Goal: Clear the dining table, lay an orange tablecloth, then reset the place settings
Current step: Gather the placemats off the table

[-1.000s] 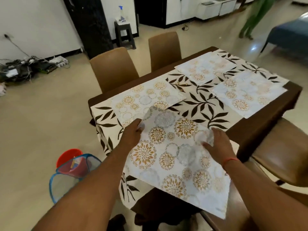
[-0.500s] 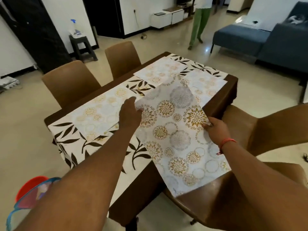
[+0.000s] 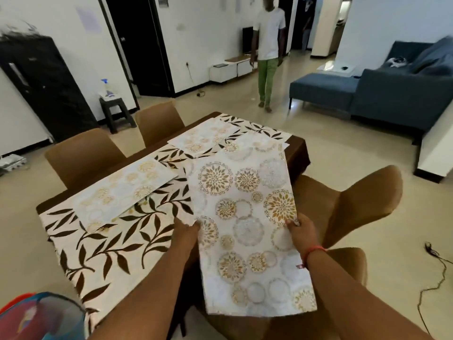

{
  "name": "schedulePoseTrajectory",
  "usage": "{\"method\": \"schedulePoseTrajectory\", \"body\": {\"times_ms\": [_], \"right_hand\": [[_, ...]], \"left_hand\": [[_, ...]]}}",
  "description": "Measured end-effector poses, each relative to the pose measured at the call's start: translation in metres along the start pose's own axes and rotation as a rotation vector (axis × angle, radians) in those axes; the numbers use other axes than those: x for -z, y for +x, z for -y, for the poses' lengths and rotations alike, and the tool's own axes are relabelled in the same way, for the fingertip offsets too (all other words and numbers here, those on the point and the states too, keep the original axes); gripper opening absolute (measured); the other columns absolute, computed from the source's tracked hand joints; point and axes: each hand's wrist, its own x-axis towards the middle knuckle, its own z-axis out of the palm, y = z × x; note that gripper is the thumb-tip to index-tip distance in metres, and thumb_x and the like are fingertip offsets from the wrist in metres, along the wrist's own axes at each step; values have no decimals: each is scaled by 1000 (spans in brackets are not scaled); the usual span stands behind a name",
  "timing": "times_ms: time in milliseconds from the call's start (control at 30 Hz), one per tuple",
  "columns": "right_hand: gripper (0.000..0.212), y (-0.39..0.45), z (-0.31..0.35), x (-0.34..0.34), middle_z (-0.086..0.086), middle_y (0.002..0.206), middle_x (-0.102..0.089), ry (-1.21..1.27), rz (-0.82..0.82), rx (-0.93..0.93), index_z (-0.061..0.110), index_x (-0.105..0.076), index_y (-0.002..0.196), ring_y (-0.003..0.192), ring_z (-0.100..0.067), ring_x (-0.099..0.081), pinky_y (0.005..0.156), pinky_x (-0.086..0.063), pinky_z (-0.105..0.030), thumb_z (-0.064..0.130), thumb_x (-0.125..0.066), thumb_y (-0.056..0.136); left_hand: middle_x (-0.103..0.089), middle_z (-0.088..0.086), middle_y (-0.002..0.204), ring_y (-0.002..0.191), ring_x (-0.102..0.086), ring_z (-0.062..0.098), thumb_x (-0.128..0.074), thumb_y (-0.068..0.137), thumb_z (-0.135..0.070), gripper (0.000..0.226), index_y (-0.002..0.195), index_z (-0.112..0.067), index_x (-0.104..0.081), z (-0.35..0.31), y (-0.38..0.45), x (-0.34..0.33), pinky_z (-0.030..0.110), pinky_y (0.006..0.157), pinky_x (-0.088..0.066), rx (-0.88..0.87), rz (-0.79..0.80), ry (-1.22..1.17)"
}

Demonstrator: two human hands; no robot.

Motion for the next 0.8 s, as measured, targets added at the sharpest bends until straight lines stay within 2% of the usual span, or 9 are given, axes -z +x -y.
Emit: {"method": "schedulePoseTrajectory", "body": {"times_ms": [100,167,233,300,400,500,567,800], "right_hand": [[17,0,-4,27,-13,113,-68,126,-14,-32,10,-65,110,101,-28,-62,91,-52,-40,7,-53,98],[21,-6,-10,45,-10,114,-67,205,-12,-73,9,-64,116,103,-27,-62,94,-51,-41,6,-53,99],[18,-10,-14,62,-6,111,-67,230,-17,-95,15,-64,113,99,-23,-62,89,-50,-35,10,-53,100],[16,-12,-16,80,-5,110,-68,202,-21,-103,18,-64,111,98,-23,-62,87,-50,-33,16,-54,100],[10,-13,-23,99,-6,110,-69,214,-45,-131,18,-65,104,95,-23,-63,85,-52,-34,17,-56,99],[13,-16,-30,114,-6,112,-70,344,-40,-170,21,-67,100,105,-28,-65,99,-51,-49,15,-55,100],[19,-15,-37,125,-4,113,-70,407,-29,-190,25,-67,100,107,-27,-65,100,-50,-50,13,-53,101],[25,31,-58,188,-4,121,-68,400,-75,-180,18,-66,122,111,-28,-63,102,-49,-51,15,-51,101]], "left_hand": [[-48,16,148,133,-48,33,-62,98,-24,56,147,-6,-42,-4,-27,-32,44,113,-39,-22,68,135],[-61,22,130,117,-58,36,-57,100,-22,36,130,-2,-58,-5,-43,-47,43,100,-49,-74,103,284],[-65,22,116,101,-61,34,-55,100,-20,26,115,0,-62,-7,-54,-56,35,81,-47,-135,90,389],[-66,17,112,98,-60,29,-55,100,-18,15,107,-6,-62,-15,-63,-63,30,77,-41,-194,68,403],[-64,14,124,114,-59,32,-58,99,-14,25,122,-6,-62,-32,-65,-78,29,89,-42,-268,34,364],[-64,12,129,120,-57,32,-56,100,-14,30,129,-8,-61,-45,-69,-102,29,92,-41,-388,12,374],[-62,10,132,124,-56,31,-55,101,-17,33,134,-12,-58,-52,-75,-123,33,96,-44,-430,19,383],[-55,11,144,130,-52,32,-53,103,-21,40,142,-13,-51,-76,-91,-213,45,102,-46,-417,-26,365]]}}
